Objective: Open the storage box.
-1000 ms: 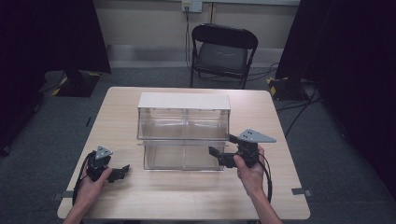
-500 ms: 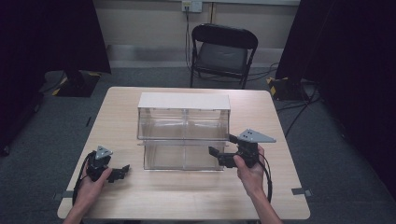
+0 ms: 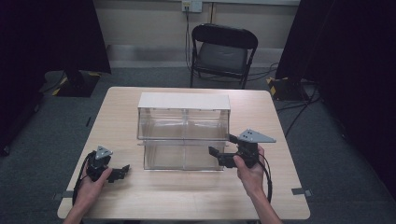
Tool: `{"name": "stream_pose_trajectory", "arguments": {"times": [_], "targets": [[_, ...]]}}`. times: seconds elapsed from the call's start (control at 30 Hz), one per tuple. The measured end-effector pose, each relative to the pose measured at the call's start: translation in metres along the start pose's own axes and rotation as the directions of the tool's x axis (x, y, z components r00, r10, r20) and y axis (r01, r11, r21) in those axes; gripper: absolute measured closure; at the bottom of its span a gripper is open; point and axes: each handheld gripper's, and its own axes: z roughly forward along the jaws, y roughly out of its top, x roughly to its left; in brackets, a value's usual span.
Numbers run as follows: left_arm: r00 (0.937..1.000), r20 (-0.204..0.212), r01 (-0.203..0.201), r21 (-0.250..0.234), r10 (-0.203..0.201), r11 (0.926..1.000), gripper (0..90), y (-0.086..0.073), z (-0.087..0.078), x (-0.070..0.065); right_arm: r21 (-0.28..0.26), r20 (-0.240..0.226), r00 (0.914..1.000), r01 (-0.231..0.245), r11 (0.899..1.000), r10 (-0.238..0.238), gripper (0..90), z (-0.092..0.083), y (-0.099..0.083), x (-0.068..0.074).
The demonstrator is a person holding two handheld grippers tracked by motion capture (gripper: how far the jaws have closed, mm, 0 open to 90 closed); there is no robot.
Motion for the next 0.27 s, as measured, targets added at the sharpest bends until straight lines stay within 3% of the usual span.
{"name": "stream_pose_trajectory", "arguments": {"times": [0.27], "targets": [[1.0,0.001,-0.004,0.001,0.004,1.0,1.3,0.0001,0.0,0.0003,0.002,0.003,1.0,0.005,1.0,-0.005,13.5,0.0,0.0001,0.0002]]}}
